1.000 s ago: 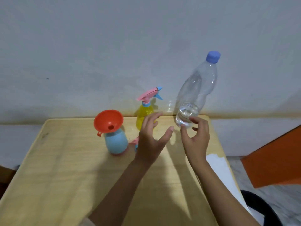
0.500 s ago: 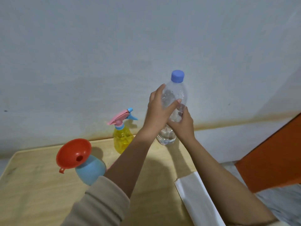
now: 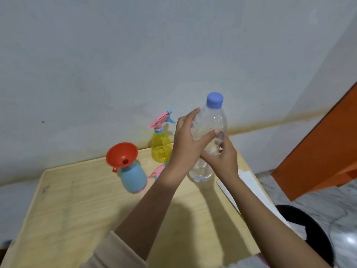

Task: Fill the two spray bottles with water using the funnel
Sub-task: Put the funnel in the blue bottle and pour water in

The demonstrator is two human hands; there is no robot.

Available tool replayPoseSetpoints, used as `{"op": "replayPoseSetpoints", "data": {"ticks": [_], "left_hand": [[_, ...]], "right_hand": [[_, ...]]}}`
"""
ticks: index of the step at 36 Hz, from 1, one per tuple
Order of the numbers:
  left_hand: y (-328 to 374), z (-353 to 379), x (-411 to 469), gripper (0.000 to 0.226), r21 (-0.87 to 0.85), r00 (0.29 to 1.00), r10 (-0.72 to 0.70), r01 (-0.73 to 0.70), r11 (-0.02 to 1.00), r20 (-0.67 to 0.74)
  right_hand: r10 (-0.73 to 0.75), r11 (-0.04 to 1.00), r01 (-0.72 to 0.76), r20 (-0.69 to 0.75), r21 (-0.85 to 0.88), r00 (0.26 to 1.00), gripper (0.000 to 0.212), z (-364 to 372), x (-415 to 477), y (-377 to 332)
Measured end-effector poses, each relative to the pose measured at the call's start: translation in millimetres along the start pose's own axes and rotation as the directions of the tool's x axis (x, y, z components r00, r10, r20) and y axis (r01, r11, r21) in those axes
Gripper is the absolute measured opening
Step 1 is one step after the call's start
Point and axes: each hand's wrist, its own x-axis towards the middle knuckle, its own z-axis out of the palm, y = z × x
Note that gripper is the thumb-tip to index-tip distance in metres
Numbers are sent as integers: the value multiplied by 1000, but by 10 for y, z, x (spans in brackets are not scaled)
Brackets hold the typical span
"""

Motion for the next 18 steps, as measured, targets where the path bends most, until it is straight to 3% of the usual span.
{"op": "replayPoseSetpoints", "data": {"ticks": [18], "left_hand": [[70,-279,-889,62,30,995,43,-46,998,92]], "right_hand": [[65,998,-66,19,21,998,75,-113,-1009,20]]}}
